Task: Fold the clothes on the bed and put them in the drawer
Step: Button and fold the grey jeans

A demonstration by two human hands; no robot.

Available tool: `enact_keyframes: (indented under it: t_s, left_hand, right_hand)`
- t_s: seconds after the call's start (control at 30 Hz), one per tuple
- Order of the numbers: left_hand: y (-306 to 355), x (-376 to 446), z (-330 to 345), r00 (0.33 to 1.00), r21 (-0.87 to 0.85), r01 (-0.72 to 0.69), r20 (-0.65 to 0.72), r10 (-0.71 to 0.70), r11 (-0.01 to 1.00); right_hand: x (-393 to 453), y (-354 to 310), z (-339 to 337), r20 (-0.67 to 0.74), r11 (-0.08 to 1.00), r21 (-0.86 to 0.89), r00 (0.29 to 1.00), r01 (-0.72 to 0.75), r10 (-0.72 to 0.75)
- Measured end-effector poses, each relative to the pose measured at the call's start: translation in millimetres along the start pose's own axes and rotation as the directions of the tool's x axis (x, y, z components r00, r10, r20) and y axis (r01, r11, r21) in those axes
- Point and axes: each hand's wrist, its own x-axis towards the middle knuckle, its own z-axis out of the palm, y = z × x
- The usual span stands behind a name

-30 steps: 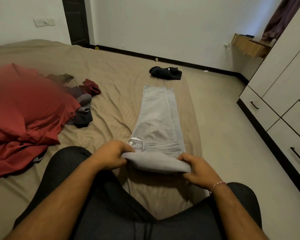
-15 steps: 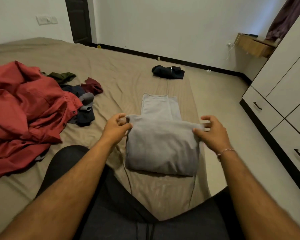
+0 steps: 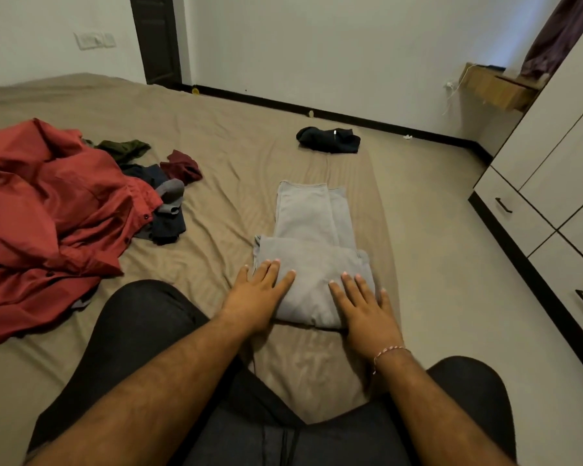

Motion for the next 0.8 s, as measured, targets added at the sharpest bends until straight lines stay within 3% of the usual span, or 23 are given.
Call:
enact_keyframes:
  t_s: [0.23,0.37,0.43,0.53,0.63,0.7,0.77,0.8]
  left_hand:
    - [-19.9,13.3,-13.0,0.994,-0.279,-0.042,0.082,0.068,0.959]
    - [-40.4,0.1,-41.0,0.989,-0.473,-0.110,0.039,0.145,0.874]
    - [-52.7,-19.1,-57.2,0.979,-0.640,-0.130,0.038,0.199,0.758]
    - [-64.5,-50.1,-78.7,0.986,-0.882,-0.073,0.006,0.168,0.465]
    - [-61.8,-54.9,-88.1,0.982,-0.955,-0.156,-0.178,-0.069,0.252]
    - [-56.2,-39.2,-83.9,0.909,-0.977,-0.176,-0.210,-0.360,0.124]
    - [-54.2,-14.8,-71.0,0.811,-0.995,-0.088,-0.101,-0.577,0.050]
    - [-55.6,-3.2,-60.0,0.788,-0.997,0.024,-0.026,-0.616,0.073]
  right_hand:
    - [16.2,-3.5,0.5,0.026,0.999,-0.035,0.999,0.037,-0.036]
    - [3.4,20.1,-37.7,0.027,0.977,0.199,0.996,0.073,-0.080]
    - [-14.7,28.1,-61.2,0.043,0.897,0.439,0.995,0.060,-0.088]
    - [-33.6,33.1,-99.4,0.054,0.697,0.714,0.986,0.070,-0.154]
    - [-29.2,43.7,-122.8,-0.101,0.504,0.853,0.990,0.139,-0.103]
    - [-12.9,45.8,-121.1,-0.185,0.438,0.888,0.981,0.138,0.065]
    - [11.5,40.7,-108.2,-0.215,0.499,0.865,0.934,0.046,0.287]
    - [21.8,36.8,-98.6,-0.214,0.580,0.813,0.902,-0.047,0.374]
